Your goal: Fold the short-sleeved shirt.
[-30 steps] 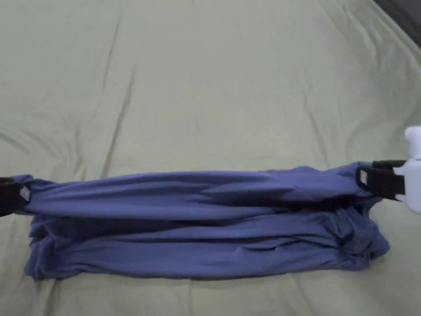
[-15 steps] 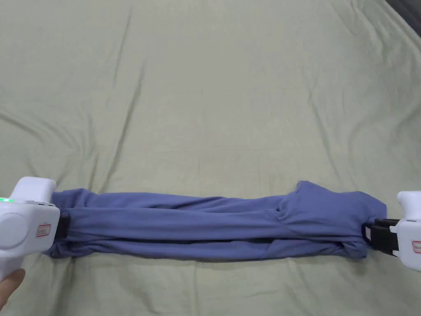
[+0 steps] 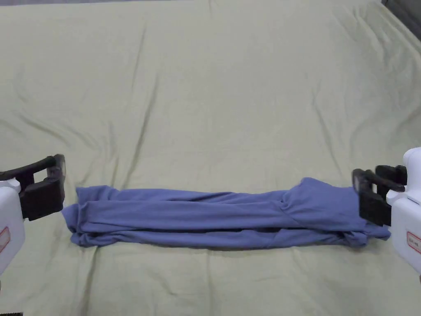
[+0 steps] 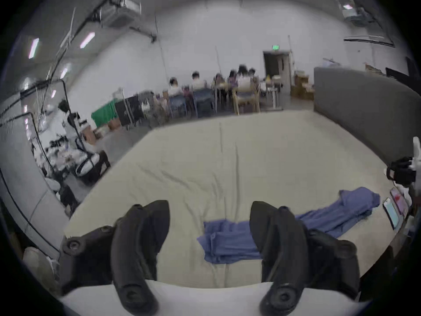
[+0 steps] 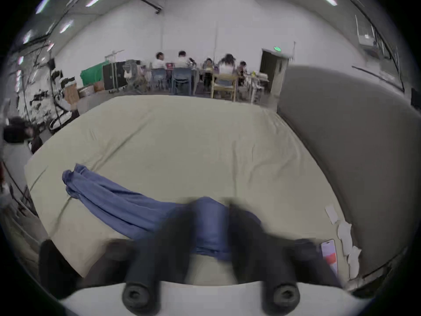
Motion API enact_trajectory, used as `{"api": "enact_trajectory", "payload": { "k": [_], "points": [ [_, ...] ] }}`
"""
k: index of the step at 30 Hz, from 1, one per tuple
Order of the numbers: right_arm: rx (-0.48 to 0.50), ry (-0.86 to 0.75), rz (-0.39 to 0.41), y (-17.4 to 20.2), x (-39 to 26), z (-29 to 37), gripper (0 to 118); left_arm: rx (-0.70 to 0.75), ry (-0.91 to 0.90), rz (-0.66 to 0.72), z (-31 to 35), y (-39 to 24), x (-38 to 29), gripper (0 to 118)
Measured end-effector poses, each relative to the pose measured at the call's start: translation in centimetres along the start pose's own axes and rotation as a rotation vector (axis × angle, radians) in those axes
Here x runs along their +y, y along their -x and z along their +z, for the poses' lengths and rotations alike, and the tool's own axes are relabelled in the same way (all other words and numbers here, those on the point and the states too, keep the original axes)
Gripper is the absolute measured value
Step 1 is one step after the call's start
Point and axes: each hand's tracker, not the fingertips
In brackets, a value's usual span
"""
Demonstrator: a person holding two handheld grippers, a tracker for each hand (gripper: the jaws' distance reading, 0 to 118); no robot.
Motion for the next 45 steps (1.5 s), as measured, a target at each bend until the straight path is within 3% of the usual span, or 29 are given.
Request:
{"api": "enact_trajectory", "payload": {
  "k": [2, 4, 8, 10, 11, 14, 15, 16, 22, 25, 27, 28, 29, 30, 32, 38, 42, 45],
  "points": [
    [0.019, -0.024, -0.022, 0.3, 0.0, 0.6, 3, -0.077, 0.01, 0.021, 0.5, 0.4, 0.7, 0],
    [0.082, 0.026, -0.057, 0.1, 0.4, 0.4, 3, -0.037, -0.021, 0.039, -0.3, 0.3, 0.2, 0],
    [0.07, 0.015, -0.061, 0.3, 0.3, 0.0, 3, -0.098, 0.061, 0.03, -2.6, 0.7, -0.9, 0],
    [0.082, 0.025, -0.065, 0.4, 0.3, -0.4, 3, -0.177, 0.125, 0.094, -4.7, 1.4, -1.9, 2],
    [0.095, 0.038, -0.069, 0.3, 0.2, -0.7, 3, -0.215, 0.166, 0.116, -6.3, 1.9, -2.6, 28],
    [0.11, 0.063, -0.075, 0.5, -0.1, -1.3, 3, -0.249, 0.385, 0.144, -12.4, 2.9, -5.3, 69],
    [0.108, 0.079, -0.069, 0.6, -0.4, -1.7, 3, -0.202, 0.445, 0.12, -14.1, 2.9, -6.5, 94],
    [0.103, 0.095, -0.06, 0.7, -0.6, -2.1, 3, -0.163, 0.432, 0.093, -15.9, 3.0, -7.8, 95],
    [0.101, 0.191, -0.034, 2.0, -1.8, -4.6, 3, -0.22, 0.675, 0.229, -24.8, 2.3, -14.8, 95],
    [0.107, 0.217, -0.026, 2.3, -2.0, -5.3, 3, -0.225, 0.577, 0.33, -23.7, 2.7, -15.5, 92],
    [0.104, 0.224, -0.012, 2.6, -2.0, -5.6, 3, -0.242, 0.594, 0.323, -23.0, 3.8, -14.9, 62],
    [0.105, 0.226, -0.006, 2.7, -2.0, -5.7, 3, -0.249, 0.583, 0.337, -22.5, 5.0, -14.7, 29],
    [0.108, 0.225, -0.006, 2.8, -2.0, -5.9, 3, -0.264, 0.584, 0.394, -22.2, 6.0, -14.5, 15],
    [0.112, 0.226, -0.007, 2.7, -2.1, -6.1, 3, -0.264, 0.579, 0.421, -21.7, 7.0, -14.0, 10],
    [0.114, 0.227, -0.01, 2.7, -2.0, -6.2, 3, -0.327, 0.565, 0.511, -20.4, 8.6, -12.9, 8],
    [0.126, 0.199, -0.041, 1.3, -2.2, -5.8, 3, -0.123, 0.467, 0.307, -15.6, 9.3, -6.3, 8],
    [0.114, 0.177, -0.067, -0.4, -2.2, -5.1, 3, -0.149, 0.355, 0.141, -12.8, 2.3, -1.8, 8],
    [0.095, 0.159, -0.087, -1.9, -2.1, -4.3, 3, -0.298, 0.344, 0.074, -12.5, -4.6, 0.0, 8]
  ]
}}
